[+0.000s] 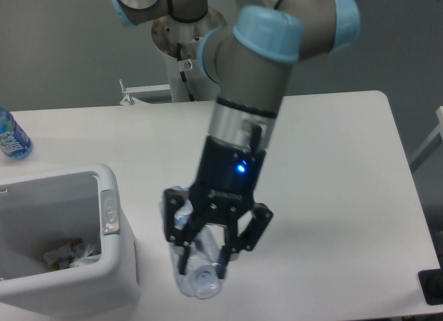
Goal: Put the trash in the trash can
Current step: 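Carry the bottle over the white bin and release it inside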
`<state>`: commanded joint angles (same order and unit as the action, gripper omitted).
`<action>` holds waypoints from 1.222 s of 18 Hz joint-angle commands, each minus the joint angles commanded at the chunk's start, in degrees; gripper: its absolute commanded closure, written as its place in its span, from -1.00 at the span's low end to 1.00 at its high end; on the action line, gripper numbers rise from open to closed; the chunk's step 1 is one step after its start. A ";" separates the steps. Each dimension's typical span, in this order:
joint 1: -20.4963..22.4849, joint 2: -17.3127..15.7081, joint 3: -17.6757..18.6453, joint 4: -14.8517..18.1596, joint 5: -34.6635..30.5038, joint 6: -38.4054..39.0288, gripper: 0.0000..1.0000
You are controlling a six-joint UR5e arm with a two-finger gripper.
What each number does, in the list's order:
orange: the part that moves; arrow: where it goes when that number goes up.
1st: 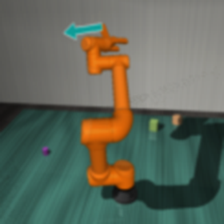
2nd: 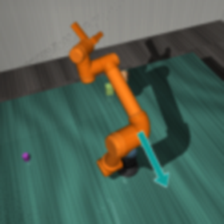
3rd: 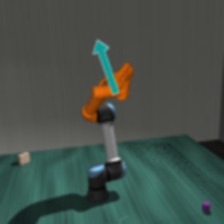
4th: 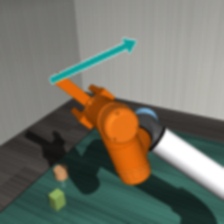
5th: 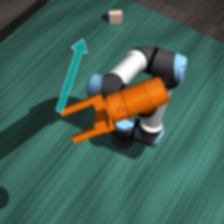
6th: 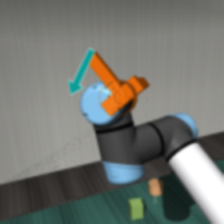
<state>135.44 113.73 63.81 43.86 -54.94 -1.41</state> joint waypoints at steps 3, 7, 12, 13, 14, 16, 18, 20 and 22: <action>-0.96 -0.79 -0.70 -1.40 0.27 -0.09 -0.07; -3.16 -0.62 -0.88 -6.41 0.53 -0.44 -0.07; -6.59 -0.70 -0.80 -6.86 0.53 -0.79 -0.07; -7.38 -0.70 -0.53 -6.86 0.53 -1.14 -0.07; -8.25 -0.70 -0.01 -6.86 0.44 -1.66 -0.07; -9.57 -0.44 0.78 -6.86 0.44 -2.28 -0.07; -11.16 -0.09 1.23 -6.86 0.44 -2.29 -0.07; -12.04 0.00 2.19 -6.86 0.44 -2.46 -0.07; -12.48 0.52 2.28 -6.86 0.44 -3.42 -0.40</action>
<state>122.96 114.26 66.09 37.00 -54.49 -4.83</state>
